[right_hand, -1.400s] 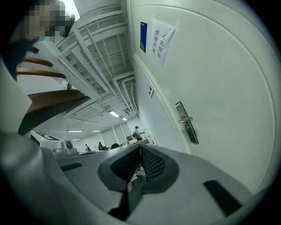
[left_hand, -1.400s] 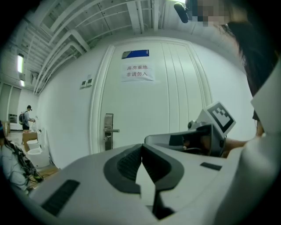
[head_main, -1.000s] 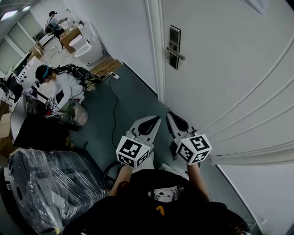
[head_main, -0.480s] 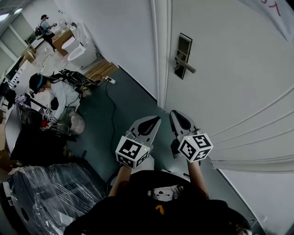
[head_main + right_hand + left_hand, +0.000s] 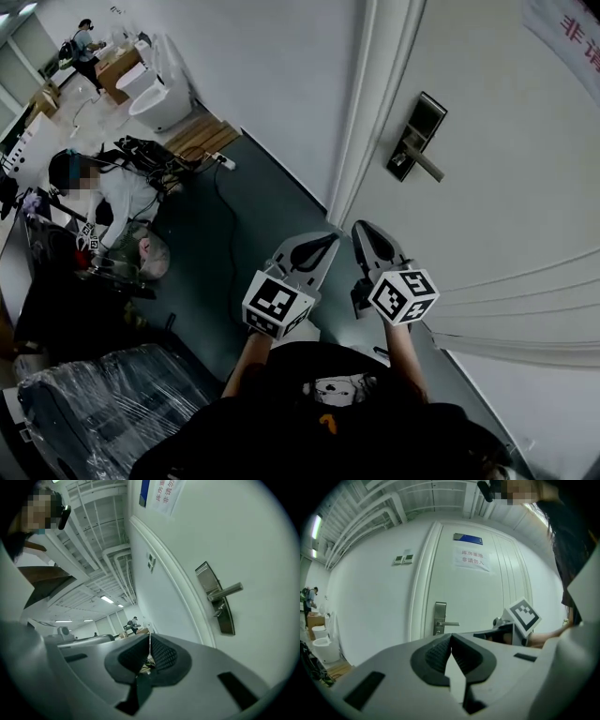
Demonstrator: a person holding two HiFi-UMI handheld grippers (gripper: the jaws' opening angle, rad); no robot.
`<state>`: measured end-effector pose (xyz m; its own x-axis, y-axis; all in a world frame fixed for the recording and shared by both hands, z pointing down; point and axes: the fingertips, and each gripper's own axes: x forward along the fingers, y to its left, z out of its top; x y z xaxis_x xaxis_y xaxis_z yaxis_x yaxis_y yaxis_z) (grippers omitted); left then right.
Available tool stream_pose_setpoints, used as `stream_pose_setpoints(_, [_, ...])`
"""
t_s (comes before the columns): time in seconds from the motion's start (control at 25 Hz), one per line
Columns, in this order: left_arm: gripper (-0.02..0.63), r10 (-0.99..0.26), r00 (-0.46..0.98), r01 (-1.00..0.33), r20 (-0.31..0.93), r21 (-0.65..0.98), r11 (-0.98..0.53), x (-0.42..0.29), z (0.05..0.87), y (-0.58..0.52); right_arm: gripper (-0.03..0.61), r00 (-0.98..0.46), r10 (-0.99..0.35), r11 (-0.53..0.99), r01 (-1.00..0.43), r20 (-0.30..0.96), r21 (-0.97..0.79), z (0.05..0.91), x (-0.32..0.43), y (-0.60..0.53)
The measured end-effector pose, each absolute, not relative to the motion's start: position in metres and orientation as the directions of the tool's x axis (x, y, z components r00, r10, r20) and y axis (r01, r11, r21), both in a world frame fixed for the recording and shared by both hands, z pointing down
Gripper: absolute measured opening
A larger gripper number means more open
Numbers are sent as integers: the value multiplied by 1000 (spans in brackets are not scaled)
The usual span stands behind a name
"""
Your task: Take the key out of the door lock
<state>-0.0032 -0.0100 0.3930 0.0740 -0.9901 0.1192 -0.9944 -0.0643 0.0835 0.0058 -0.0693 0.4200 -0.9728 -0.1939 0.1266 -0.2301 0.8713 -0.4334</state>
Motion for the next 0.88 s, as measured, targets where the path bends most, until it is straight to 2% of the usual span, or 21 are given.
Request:
stream_pose_setpoints(0.36, [8, -983, 141, -987, 115, 88, -131, -67, 396, -23, 6, -960, -242, 853, -279, 139, -440, 431, -53, -77])
stream_pose_setpoints(0.88, [8, -959, 252, -962, 130, 145, -233, -76, 415, -61, 6, -904, -380, 775, -427, 195, -466, 446, -49, -122])
